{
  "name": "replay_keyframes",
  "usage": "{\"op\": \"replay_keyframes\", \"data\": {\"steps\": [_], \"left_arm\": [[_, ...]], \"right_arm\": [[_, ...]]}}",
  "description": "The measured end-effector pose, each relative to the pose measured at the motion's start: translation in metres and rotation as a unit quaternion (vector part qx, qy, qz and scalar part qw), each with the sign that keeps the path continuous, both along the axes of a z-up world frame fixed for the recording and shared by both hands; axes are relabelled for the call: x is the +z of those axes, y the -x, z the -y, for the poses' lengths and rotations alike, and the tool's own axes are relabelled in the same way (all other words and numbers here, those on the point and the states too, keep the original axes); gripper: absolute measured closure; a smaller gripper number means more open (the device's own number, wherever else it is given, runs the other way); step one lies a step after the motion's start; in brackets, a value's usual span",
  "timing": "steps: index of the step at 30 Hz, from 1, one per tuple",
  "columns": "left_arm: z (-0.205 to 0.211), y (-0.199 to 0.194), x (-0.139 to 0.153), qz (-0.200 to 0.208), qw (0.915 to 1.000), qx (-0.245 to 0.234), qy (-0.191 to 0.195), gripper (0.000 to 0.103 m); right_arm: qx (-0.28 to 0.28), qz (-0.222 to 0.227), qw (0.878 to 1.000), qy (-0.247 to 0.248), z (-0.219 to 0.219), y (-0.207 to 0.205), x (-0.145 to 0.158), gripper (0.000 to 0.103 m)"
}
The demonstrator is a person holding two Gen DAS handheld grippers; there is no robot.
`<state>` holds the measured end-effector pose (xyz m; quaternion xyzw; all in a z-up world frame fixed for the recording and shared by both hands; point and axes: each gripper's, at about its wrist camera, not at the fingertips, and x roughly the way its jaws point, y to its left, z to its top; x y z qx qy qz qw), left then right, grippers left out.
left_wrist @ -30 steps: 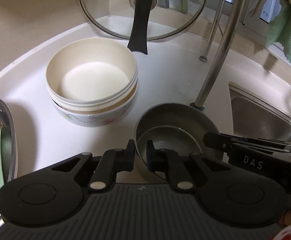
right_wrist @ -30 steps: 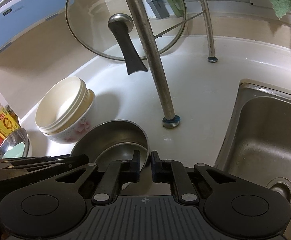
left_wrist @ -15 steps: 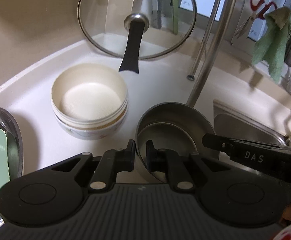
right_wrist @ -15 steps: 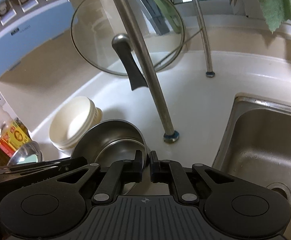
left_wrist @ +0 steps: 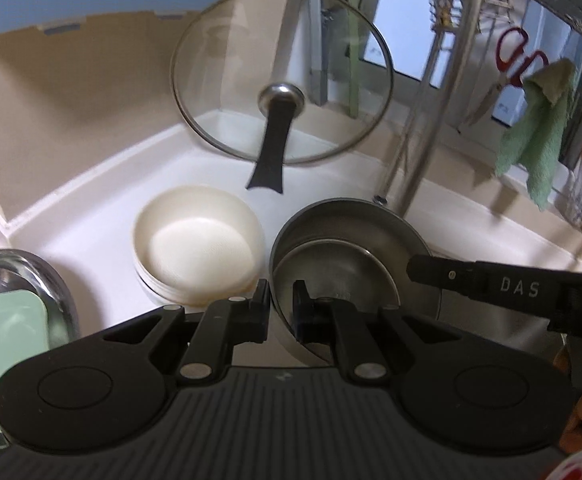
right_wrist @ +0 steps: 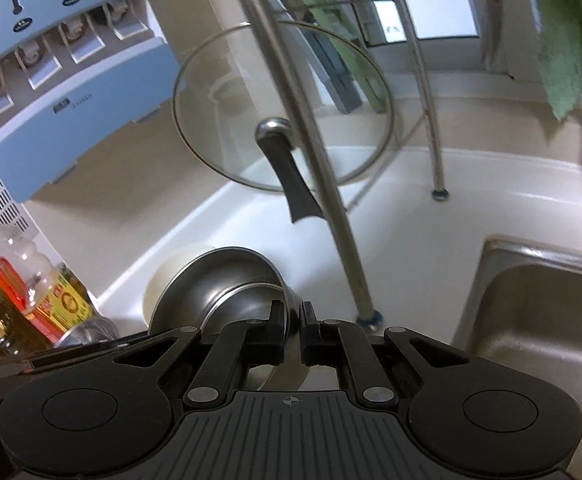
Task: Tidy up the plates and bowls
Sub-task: 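Lift the saucepan with both grippers and carry it over the bowl stack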
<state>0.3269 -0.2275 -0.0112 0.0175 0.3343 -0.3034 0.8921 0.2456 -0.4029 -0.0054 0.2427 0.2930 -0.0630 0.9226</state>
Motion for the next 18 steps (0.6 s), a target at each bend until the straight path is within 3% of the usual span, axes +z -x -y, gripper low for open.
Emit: {"op": "replay_keyframes", "data": {"steps": [8,18], "left_arm": [[-0.024,-0.018,0.012,0.012,0.9992,0.036,0.007,0.093],[-0.040,-0.040,0.017,0.030,0.9973,0.067,-0.001,0.093]], "right_arm": [[0.027,0.017,0.999,0.011,-0.017,-0.036,0.018,0.096],[0.054,0.024,0.998,0.007,-0.035,-0.072,0.018,0.096]]}}
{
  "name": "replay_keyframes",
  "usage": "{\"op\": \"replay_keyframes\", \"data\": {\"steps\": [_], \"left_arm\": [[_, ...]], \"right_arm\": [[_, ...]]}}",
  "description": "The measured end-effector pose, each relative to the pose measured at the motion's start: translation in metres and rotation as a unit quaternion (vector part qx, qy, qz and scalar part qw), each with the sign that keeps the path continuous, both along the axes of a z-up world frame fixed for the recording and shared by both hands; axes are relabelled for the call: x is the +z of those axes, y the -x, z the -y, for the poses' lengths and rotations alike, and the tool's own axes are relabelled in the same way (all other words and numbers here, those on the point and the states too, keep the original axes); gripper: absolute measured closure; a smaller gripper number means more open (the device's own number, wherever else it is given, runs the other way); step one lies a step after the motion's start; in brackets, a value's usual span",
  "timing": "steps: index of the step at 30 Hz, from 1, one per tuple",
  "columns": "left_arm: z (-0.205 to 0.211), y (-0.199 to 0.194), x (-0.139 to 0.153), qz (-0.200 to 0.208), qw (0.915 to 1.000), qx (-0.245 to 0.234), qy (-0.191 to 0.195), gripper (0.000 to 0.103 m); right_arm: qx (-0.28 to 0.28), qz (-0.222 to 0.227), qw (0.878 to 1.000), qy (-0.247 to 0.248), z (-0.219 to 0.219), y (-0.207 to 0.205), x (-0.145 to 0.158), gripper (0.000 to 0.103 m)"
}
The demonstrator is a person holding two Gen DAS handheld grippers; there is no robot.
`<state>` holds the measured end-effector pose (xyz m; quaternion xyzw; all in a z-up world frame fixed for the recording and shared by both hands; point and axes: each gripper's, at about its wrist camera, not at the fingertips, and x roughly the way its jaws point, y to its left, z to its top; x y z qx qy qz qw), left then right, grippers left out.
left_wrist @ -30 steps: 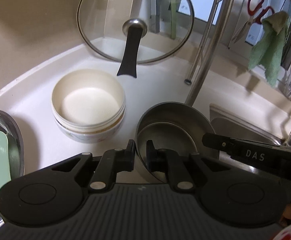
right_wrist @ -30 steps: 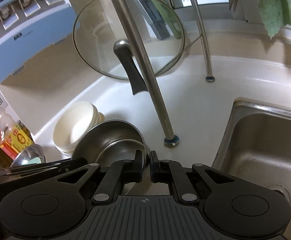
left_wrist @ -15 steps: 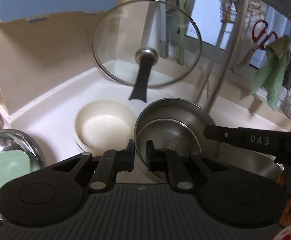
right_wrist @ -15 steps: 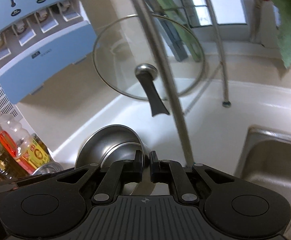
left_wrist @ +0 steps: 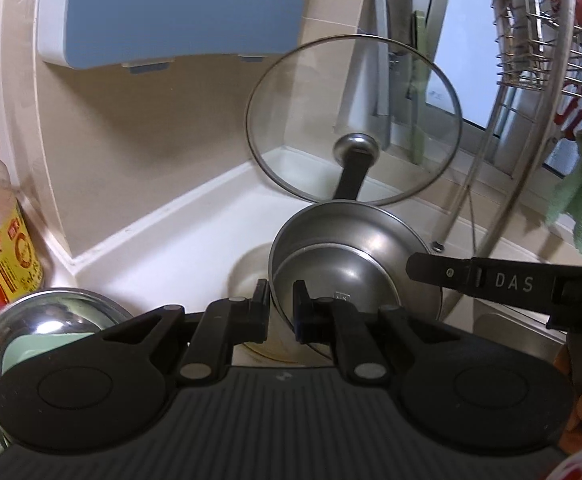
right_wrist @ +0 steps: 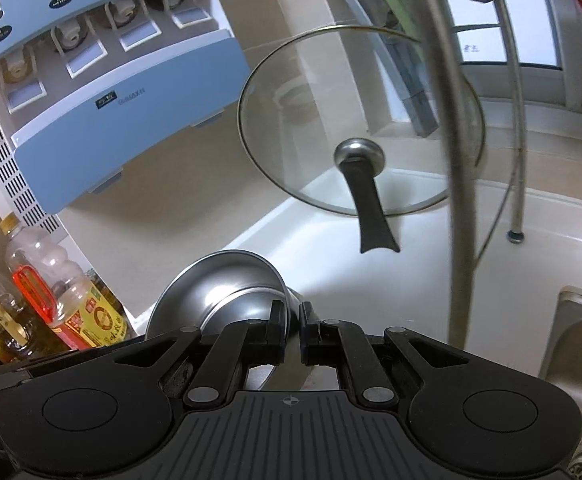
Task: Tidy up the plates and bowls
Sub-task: 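Lift the saucepan with both grippers and carry it over the bowl stack, then lower the saucepan onto the cream bowl stack with both grippers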
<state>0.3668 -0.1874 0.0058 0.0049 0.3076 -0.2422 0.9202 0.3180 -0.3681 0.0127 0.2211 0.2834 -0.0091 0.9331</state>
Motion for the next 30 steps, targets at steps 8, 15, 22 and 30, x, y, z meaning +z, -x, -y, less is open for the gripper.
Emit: {"op": "replay_keyframes", "data": {"steps": [8,15,22,30], "left_arm": [[0.000,-0.015,-0.003,0.002,0.9999,0.008,-0.007,0.093],[0.002,-0.025,-0.006,-0.002,0.9999,0.003,-0.009,0.093],[0.003,-0.035,-0.007,0.000,0.9999,0.003,-0.013,0.093],[0.003,-0.045,-0.016,-0.005,0.9998,0.003,-0.020,0.093]], "right_arm": [[0.007,0.000,1.000,0.009,-0.006,-0.018,-0.006,0.096],[0.007,0.000,1.000,0.010,-0.004,-0.028,-0.007,0.096],[0.009,0.001,1.000,0.008,-0.004,-0.037,-0.009,0.096],[0.011,-0.001,1.000,0.008,-0.006,-0.048,-0.015,0.096]]}}
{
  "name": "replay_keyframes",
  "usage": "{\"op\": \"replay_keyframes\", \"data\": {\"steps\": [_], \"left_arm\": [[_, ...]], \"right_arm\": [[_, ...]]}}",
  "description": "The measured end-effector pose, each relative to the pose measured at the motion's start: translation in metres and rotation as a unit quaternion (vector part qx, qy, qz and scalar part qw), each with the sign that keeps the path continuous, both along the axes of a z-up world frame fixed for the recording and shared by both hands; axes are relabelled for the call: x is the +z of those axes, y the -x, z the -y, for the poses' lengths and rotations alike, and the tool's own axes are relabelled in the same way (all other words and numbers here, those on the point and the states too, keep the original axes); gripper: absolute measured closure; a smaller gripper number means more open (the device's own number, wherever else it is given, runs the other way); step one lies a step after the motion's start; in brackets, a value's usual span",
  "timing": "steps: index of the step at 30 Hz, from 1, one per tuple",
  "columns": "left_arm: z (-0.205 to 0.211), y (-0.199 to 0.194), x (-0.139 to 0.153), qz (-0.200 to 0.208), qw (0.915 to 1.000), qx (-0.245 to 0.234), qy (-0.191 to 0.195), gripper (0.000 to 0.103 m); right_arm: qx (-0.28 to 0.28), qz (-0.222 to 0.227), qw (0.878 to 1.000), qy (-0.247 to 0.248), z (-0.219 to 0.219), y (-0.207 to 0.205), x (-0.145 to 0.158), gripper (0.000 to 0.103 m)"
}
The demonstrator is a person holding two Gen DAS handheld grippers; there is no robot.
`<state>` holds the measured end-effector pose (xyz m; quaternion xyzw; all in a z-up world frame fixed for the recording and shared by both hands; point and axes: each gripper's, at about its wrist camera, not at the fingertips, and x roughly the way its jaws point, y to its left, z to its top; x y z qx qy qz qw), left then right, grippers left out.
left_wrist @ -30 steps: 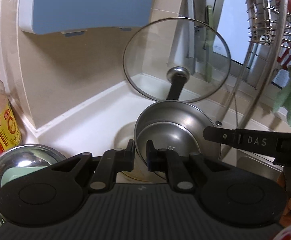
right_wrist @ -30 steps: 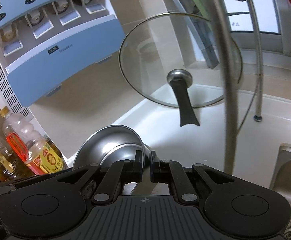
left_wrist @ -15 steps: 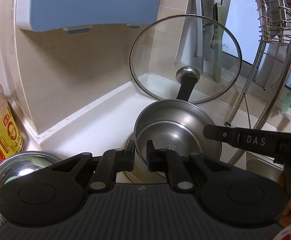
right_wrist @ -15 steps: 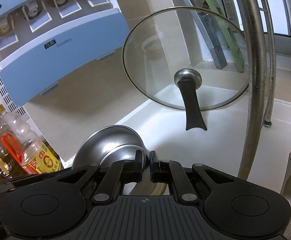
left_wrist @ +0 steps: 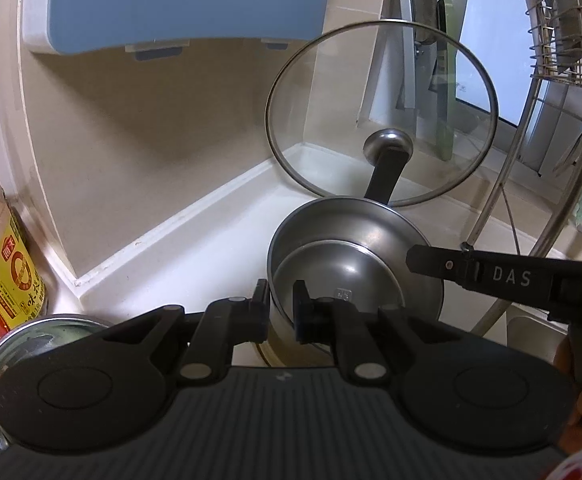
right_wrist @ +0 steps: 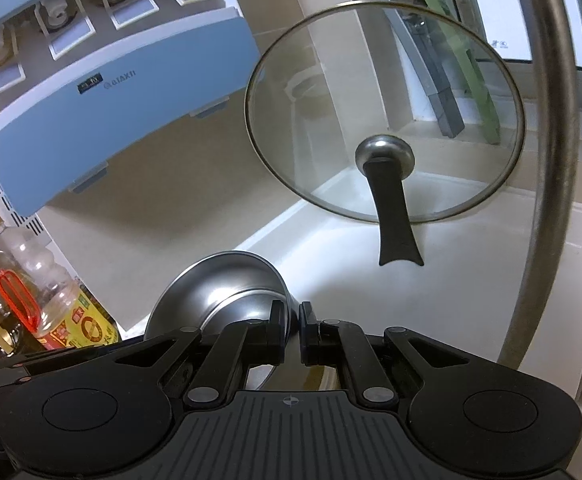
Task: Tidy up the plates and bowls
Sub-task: 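Lower the saucepan onto the cream bowl stack with both grippers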
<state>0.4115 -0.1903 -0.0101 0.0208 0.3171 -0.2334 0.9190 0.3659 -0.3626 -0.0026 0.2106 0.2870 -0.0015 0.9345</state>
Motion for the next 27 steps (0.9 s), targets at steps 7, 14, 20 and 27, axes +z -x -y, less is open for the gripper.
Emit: {"op": "replay_keyframes", "data": {"steps": [7,14,20,27], "left_arm": [[0.002,-0.006,-0.011,-0.014,0.9999,-0.005,-0.006,0.093],[0.002,-0.010,-0.018,-0.024,0.9996,-0.007,-0.009,0.093],[0.004,-0.011,-0.023,-0.030,0.9995,-0.007,-0.011,0.093],[0.007,-0.013,-0.024,-0.034,0.9993,-0.005,-0.016,0.088]], "right_arm": [[-0.003,-0.016,1.000,-0.001,0.001,-0.006,-0.011,0.096],[-0.005,-0.036,0.999,-0.007,0.003,-0.011,-0.023,0.096],[-0.006,-0.051,0.999,-0.016,0.006,-0.014,-0.031,0.096],[-0.011,-0.057,0.998,-0.030,0.010,-0.016,-0.032,0.096]]}}
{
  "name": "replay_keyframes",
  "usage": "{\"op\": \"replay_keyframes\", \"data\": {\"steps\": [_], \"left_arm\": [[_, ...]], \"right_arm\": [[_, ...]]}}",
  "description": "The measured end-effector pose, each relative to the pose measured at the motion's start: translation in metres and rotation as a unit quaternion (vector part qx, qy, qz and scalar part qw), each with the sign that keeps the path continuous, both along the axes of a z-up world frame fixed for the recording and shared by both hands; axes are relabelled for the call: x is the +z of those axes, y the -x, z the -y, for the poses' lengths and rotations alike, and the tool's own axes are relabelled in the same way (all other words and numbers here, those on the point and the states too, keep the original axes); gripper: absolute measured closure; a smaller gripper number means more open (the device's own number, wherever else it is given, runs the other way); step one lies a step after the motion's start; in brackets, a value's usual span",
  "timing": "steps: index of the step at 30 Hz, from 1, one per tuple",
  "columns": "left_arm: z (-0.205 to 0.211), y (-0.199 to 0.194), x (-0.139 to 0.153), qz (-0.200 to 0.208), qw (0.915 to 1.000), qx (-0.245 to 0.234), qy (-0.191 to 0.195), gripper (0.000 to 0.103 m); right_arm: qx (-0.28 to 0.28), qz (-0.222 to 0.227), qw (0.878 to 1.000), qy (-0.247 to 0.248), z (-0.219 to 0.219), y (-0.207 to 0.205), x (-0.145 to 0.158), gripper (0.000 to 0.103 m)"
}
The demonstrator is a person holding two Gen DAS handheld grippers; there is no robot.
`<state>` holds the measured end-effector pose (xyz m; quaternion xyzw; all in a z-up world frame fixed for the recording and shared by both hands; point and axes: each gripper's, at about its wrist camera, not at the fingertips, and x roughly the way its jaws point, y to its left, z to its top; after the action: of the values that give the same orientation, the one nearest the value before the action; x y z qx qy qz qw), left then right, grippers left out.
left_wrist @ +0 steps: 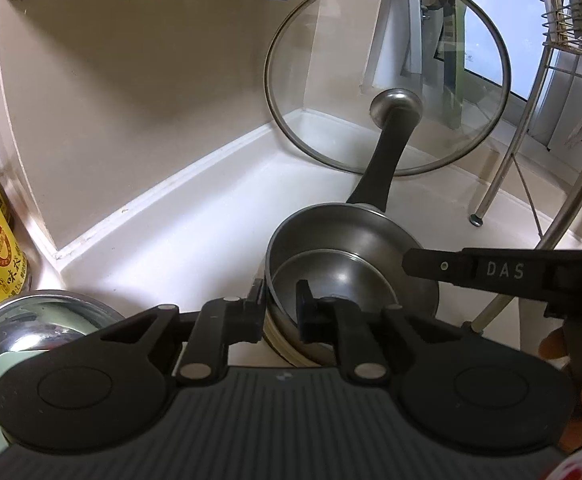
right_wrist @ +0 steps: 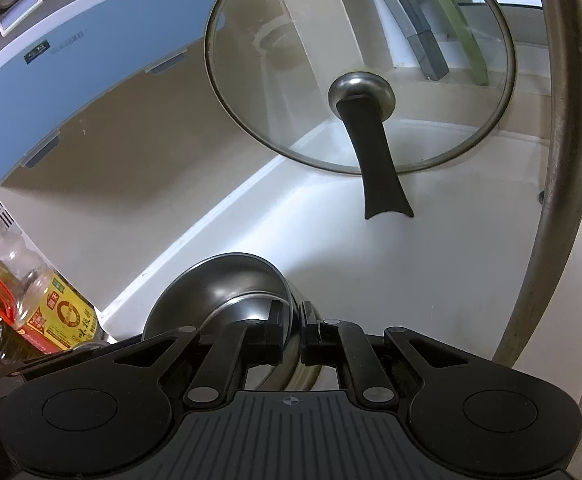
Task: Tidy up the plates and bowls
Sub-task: 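Lower the saucepan onto the cream bowl stack with both grippers, then open both grippers and withdraw them from the saucepan rim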
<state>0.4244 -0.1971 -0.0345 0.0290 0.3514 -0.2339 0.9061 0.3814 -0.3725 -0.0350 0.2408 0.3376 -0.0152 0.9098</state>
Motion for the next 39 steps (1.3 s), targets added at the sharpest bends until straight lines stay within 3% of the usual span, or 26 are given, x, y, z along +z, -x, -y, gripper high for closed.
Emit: {"op": "replay_keyframes", "data": {"steps": [21,26,28,32,39], "left_arm": [[0.006,0.009,-0.005,0.023,0.9994,0.003,-0.026,0.089],[0.002,0.011,0.001,0.020,0.9995,0.018,-0.014,0.085],[-0.001,0.013,0.005,0.020,0.9995,0.020,-0.010,0.080],[-0.011,0.023,0.014,0.013,0.9996,0.024,0.007,0.079],[-0.026,0.058,0.017,-0.028,0.9992,0.028,0.001,0.077]], "right_arm": [[0.013,0.025,0.999,0.029,-0.008,0.013,-0.001,0.095],[0.005,0.023,0.999,0.023,-0.006,0.016,0.001,0.094],[0.001,0.022,1.000,0.015,-0.003,0.019,0.003,0.091],[-0.005,0.029,1.000,0.008,0.001,0.031,0.011,0.051],[0.004,0.012,1.000,-0.009,0.001,0.067,0.013,0.044]]}}
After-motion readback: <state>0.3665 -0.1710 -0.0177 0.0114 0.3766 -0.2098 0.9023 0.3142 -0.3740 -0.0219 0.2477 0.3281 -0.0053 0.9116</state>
